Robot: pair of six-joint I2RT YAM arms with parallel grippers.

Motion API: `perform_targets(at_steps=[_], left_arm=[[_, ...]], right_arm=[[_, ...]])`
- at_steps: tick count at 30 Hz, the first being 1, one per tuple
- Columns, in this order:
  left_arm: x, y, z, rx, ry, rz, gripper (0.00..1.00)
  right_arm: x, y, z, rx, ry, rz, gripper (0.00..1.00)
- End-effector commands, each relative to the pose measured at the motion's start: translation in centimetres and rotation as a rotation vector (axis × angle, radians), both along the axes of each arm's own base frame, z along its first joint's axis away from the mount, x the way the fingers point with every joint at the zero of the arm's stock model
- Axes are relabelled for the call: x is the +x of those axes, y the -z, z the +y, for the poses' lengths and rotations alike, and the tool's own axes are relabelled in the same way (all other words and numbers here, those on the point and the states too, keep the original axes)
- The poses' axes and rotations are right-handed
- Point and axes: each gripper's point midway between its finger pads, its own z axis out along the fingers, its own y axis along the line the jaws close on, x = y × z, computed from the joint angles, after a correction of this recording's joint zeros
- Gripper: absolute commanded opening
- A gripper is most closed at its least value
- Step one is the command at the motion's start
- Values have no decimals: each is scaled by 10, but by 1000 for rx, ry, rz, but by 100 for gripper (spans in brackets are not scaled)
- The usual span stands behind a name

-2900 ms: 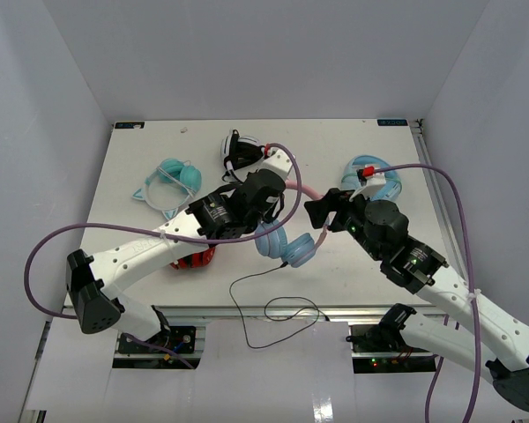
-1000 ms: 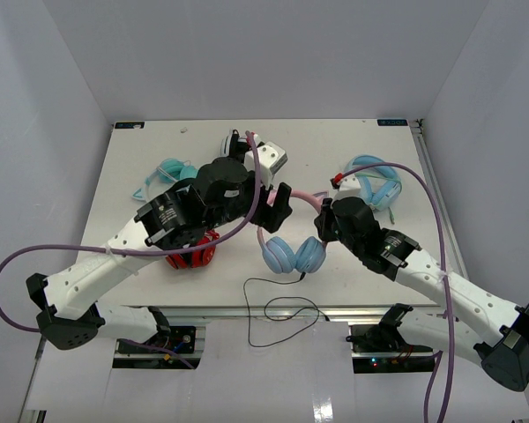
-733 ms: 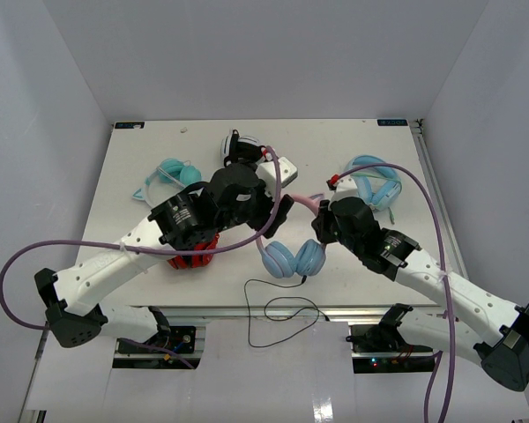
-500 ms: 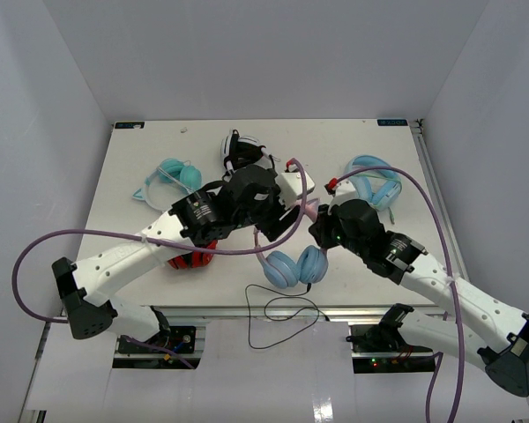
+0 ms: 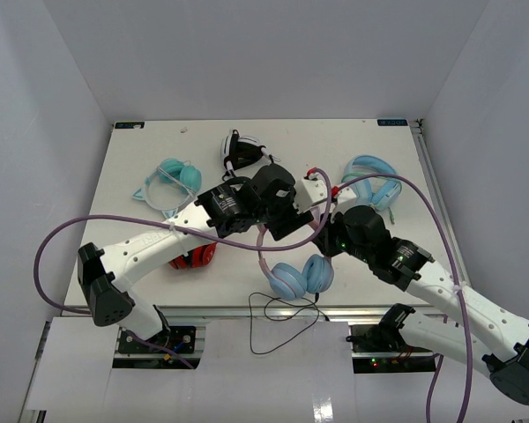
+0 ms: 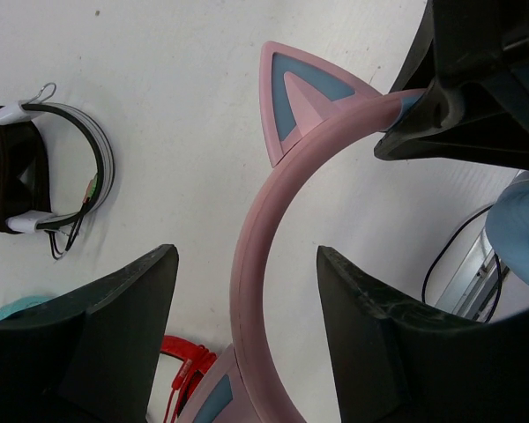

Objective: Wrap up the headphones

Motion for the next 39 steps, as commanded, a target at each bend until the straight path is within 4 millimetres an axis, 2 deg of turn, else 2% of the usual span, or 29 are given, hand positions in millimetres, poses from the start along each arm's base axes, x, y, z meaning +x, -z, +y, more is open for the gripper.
perform_targets(at_steps=[1, 10, 17, 21, 25, 27, 29, 30, 32, 34, 36, 39], left_arm=[[-4, -9, -4, -13, 27, 3, 74], [-12, 2, -10, -27, 58, 47, 61], [-7, 11, -16, -22, 47, 53, 61], [-7, 17, -14, -6, 36, 60, 47], [-10, 17, -13, -14, 36, 71, 23], [-11, 15, -12, -20, 34, 73, 8], [-11, 14, -11, -28, 24, 74, 1], [-9, 12, -10, -29, 5, 66, 0], [-4, 6, -7, -42, -40, 53, 0], [2, 1, 0, -48, -100, 32, 0], [11, -12, 14, -67, -201, -16, 0], [24, -22, 25, -120, -319, -74, 0]], right_arm=[[1, -28, 11, 90, -25, -55, 8], [1, -33, 14, 106, -35, -60, 8], [-1, -35, 21, 124, -56, -60, 8], [-2, -37, 20, 129, -55, -72, 8], [-2, -41, 17, 135, -44, -84, 8], [-2, -44, 17, 139, -43, -92, 8], [0, -48, 16, 142, -34, -102, 9], [1, -51, 15, 146, -28, -112, 19], [3, -59, 14, 152, -17, -132, 50], [5, -69, 13, 161, -9, -151, 59], [6, -86, 11, 176, -4, -179, 67], [6, -109, 4, 172, 6, -222, 72]])
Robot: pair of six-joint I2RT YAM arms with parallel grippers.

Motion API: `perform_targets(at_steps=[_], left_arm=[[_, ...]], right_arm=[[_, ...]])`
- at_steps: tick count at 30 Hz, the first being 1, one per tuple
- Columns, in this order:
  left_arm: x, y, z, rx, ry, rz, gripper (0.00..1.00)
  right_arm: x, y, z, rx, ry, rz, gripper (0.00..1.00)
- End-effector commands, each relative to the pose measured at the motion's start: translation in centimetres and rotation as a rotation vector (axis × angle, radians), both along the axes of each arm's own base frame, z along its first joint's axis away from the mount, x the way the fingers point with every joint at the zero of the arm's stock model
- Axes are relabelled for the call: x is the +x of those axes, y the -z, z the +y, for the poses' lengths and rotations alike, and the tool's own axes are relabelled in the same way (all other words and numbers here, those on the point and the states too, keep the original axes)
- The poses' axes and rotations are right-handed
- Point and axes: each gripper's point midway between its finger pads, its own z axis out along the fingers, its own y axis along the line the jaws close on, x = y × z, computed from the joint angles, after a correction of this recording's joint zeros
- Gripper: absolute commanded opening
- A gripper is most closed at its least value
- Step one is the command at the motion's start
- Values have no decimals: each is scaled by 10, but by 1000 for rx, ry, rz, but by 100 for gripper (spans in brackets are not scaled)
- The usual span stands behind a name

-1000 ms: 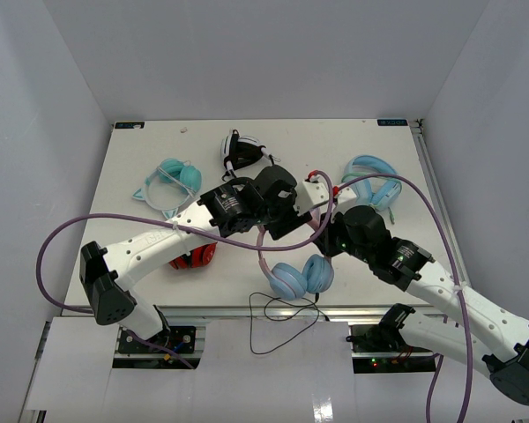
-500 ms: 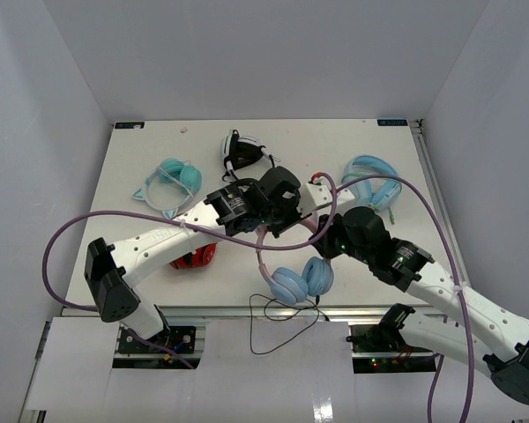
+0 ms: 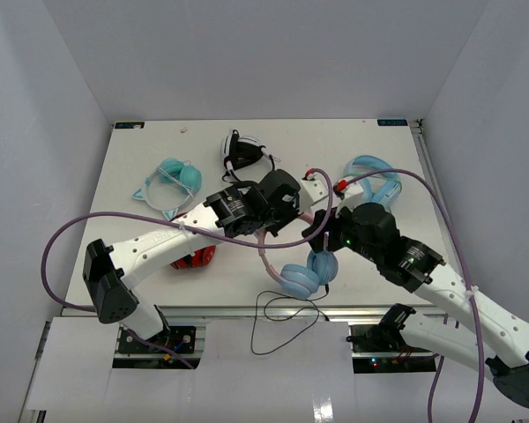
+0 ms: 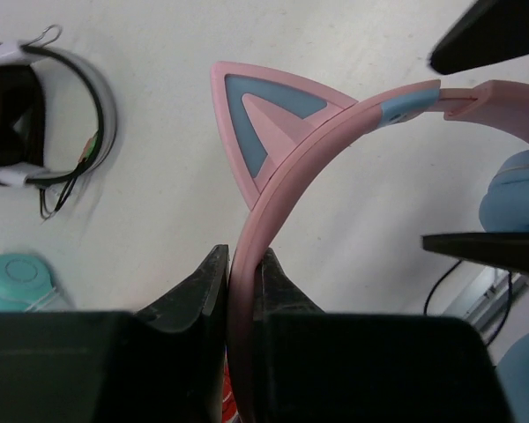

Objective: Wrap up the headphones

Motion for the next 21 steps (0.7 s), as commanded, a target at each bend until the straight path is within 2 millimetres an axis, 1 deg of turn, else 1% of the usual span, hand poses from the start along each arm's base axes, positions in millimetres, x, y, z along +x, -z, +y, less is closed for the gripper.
perform_targets(at_steps=[1, 4, 6, 8, 9, 11, 13, 15, 16, 21], left_arm=[[20, -47, 20, -149, -220, -136, 0], [32, -53, 39, -126, -357, -191, 0], [40, -66, 60, -140, -488, -252, 0], [46, -94, 85, -182, -620, -337, 0], [46, -107, 94, -211, -661, -361, 0], [41, -128, 97, -309, -687, -348, 0], [31, -164, 106, -449, -706, -337, 0], [25, -182, 108, -541, -703, -312, 0], [21, -187, 105, -567, -684, -292, 0], [8, -206, 117, -649, -701, -246, 0]], right_arm=[[6, -76, -5, 97, 25, -158, 73], [-2, -103, -14, 127, 11, -218, 74], [-14, -118, -14, 162, -50, -269, 76], [-27, -131, -17, 205, -95, -319, 78], [-33, -135, -17, 224, -128, -338, 78], [-45, -140, -15, 252, -193, -400, 78], [-62, -143, -10, 293, -292, -454, 78], [-69, -141, -5, 314, -348, -502, 79], [-69, -136, -1, 325, -365, -524, 79], [-77, -127, 13, 379, -459, -602, 81]])
